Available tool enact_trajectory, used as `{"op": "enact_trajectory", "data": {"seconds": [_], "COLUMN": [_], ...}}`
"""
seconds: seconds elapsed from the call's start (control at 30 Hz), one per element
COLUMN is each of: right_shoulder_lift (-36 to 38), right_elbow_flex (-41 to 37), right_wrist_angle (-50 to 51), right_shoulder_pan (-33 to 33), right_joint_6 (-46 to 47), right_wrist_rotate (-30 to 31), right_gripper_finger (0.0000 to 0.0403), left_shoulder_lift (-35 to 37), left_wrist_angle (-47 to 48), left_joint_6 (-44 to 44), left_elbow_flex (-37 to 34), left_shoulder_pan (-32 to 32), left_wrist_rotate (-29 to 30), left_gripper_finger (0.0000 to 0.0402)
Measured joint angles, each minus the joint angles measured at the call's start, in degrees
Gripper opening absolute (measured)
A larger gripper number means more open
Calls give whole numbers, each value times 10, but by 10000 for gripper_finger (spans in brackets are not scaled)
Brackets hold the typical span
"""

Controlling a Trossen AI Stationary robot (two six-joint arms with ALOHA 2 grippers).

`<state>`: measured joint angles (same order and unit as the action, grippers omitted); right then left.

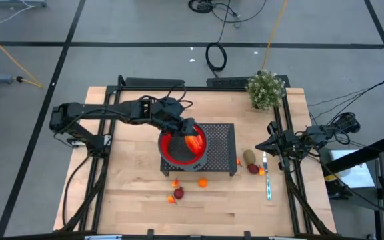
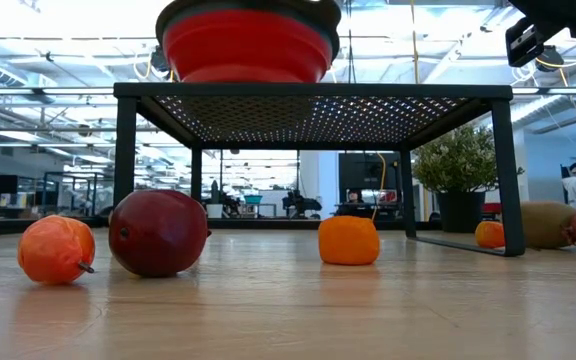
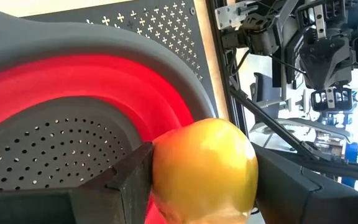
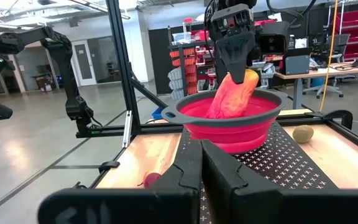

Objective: Pick & Place Fruit
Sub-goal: Put the mango into the red colander on the shelf, then put the kiwi into the red colander on the shelf

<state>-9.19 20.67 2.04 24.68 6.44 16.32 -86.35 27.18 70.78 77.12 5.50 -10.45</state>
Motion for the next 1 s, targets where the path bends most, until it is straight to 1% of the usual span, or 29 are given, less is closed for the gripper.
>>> {"op": "enact_trajectory", "data": {"seconds": [0.1,0.33,0.5,0.63,1.0], "right_shoulder_lift": [0,0,0,0,0], "right_elbow_flex": [0,0,0,0,0], "right_wrist_angle": [0,0,0,0,0], "right_shoulder_pan": [0,0,0,0,0], "right_joint_6": [0,0,0,0,0], "right_wrist_rotate": [0,0,0,0,-1], "right_gripper_finger": [0,0,0,0,0], "left_shoulder_lift": [0,0,1,6,29], "left_wrist_angle": [0,0,-14,-23,-28], "left_joint_6": [0,2,0,0,-15], "left_elbow_flex": [0,0,0,0,0], "left_shoulder_pan": [0,0,0,0,0], "left_wrist_rotate": [0,0,-17,-20,-17], "left_gripper_finger": [255,319,347,357,357]}}
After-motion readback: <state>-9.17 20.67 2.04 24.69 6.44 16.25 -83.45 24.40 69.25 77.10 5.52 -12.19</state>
